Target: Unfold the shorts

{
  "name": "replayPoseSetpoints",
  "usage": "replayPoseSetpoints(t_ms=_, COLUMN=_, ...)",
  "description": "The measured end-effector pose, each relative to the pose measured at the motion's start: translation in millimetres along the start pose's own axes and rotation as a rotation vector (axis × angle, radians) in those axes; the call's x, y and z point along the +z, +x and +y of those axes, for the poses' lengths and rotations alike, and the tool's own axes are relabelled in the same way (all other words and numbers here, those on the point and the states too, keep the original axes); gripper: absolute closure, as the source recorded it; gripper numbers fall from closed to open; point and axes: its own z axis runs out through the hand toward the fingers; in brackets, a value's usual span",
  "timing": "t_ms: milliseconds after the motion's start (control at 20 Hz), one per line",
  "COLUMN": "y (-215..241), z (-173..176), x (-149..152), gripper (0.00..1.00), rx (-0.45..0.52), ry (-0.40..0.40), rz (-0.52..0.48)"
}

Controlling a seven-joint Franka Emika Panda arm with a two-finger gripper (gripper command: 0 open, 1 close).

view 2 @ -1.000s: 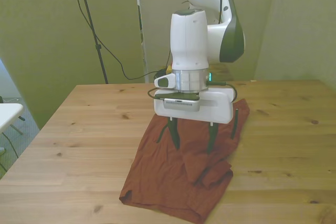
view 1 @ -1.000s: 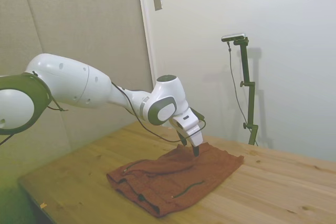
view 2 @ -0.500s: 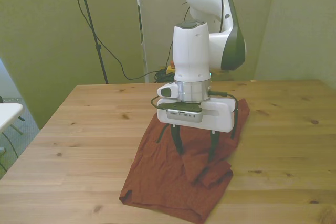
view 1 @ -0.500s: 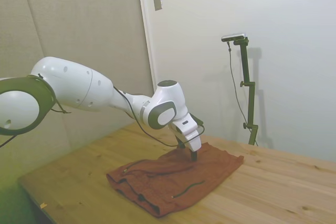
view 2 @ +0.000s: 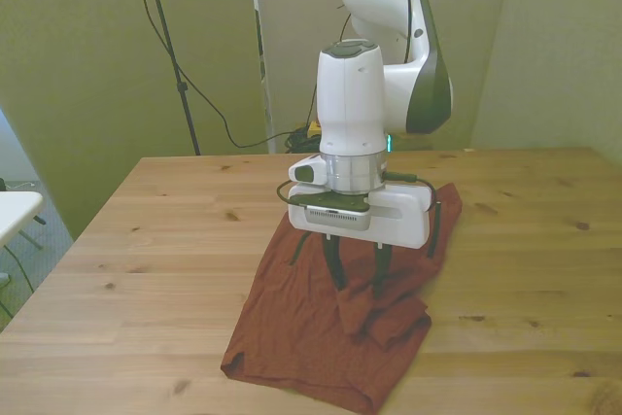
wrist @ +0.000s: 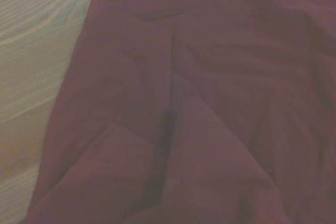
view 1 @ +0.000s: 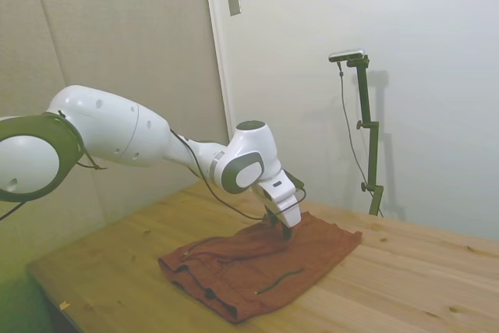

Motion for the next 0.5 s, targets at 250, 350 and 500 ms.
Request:
replayPoseSetpoints(t_ms=250, y=1.5, z=1.3, x=1.4, gripper=1.00, rx=0.003, ry=-0.004, rz=-0.002)
replayPoseSetpoints(t_ms=350, y=1.5, z=1.7, x=1.8, gripper=1.00, rx=0.003, ry=-0.007, rz=-0.003)
replayPoseSetpoints(t_ms=500, y=1.6, z=2.2, x=2.0, gripper=1.00, rx=0.004, ry=-0.011, rz=-0.006)
